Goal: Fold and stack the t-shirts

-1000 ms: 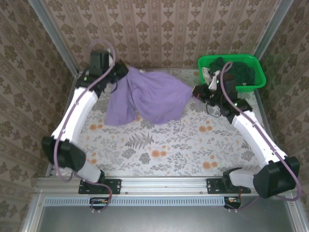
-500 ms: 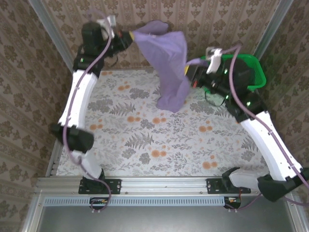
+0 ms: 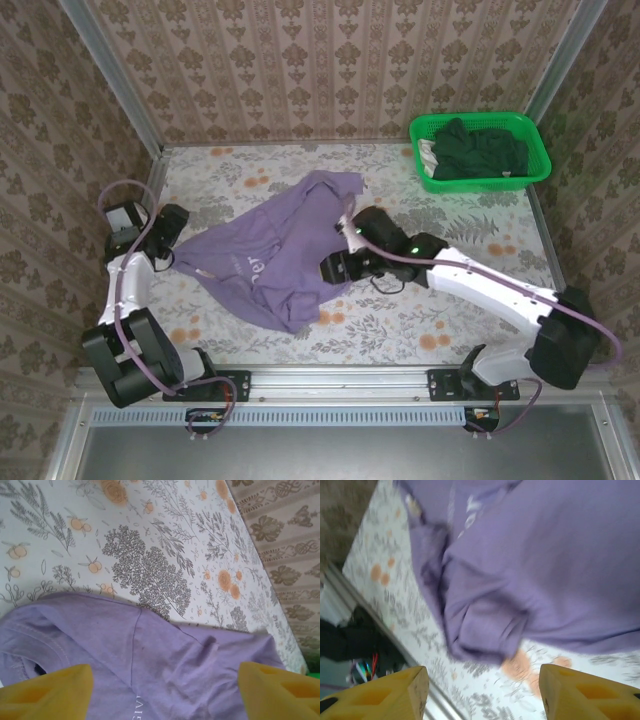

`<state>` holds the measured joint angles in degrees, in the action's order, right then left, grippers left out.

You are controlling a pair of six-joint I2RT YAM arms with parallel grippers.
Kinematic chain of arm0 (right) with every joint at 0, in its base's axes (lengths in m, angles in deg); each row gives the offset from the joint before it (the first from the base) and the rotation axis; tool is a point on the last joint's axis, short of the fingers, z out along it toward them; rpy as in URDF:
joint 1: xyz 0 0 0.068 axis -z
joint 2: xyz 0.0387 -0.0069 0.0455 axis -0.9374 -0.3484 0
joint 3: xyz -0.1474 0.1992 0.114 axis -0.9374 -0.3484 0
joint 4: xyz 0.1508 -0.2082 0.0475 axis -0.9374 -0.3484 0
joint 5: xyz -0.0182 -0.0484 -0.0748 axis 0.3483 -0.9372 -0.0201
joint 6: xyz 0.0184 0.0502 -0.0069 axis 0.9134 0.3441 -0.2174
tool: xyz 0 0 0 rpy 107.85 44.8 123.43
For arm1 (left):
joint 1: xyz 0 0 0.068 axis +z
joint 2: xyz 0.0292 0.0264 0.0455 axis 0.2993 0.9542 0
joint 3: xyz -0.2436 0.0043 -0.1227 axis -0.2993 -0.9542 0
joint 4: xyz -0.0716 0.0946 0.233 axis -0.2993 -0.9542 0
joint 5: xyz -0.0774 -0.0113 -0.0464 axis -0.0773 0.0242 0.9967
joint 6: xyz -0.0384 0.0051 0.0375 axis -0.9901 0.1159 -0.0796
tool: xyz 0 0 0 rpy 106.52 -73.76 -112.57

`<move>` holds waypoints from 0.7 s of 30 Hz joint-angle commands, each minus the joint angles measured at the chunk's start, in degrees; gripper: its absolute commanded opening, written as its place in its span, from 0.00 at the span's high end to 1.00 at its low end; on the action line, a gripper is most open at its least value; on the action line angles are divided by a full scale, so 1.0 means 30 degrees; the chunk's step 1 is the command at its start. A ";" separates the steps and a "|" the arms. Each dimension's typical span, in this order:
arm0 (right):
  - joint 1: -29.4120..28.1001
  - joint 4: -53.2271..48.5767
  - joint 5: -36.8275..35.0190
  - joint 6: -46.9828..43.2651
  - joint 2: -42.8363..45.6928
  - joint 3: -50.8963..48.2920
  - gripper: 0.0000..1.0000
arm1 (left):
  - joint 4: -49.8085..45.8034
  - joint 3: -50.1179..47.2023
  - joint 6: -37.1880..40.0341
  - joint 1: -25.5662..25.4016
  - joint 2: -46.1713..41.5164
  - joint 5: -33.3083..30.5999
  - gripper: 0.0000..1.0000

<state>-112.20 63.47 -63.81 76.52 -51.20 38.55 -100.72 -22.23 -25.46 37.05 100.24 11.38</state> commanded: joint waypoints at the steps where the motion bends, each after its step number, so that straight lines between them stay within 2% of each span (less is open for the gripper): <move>1: 0.2643 0.0473 -0.1530 0.1715 0.1225 -0.0064 0.38 | -0.1331 0.2031 0.0783 -0.1230 0.0341 -0.0873 0.18; 5: 0.4080 -0.1020 -0.3705 0.1441 -0.0521 0.0979 0.38 | -0.5188 0.4406 0.2633 -0.4487 0.1996 -0.3682 0.15; 9: 0.5226 -0.0869 -0.3576 0.1831 -0.3537 0.1564 0.38 | -0.6361 0.5228 0.3121 -0.7305 0.4182 -0.4131 0.18; 12: 0.5816 -0.0843 -0.3623 0.2162 -0.5579 0.1985 0.38 | -0.7808 0.6550 0.4075 -0.8798 0.6498 -0.4678 0.13; 15: 0.6076 -0.1594 -0.4201 0.1855 -0.7612 0.3067 0.38 | -0.8848 0.7709 0.4489 -0.9319 0.8472 -0.5134 0.12; 18: 0.6236 -0.2379 -0.5010 0.1483 -0.9209 0.3826 0.37 | -0.8455 0.8364 0.4471 -0.9439 0.9727 -0.4976 0.11; 21: 0.6617 -0.2165 -0.5150 0.1635 -0.9881 0.3561 0.38 | -0.8937 0.9740 0.4468 -0.9603 1.1075 -0.5125 0.11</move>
<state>-93.05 59.65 -76.66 81.83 -79.75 48.12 -124.43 2.43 -13.83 8.77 131.74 -2.23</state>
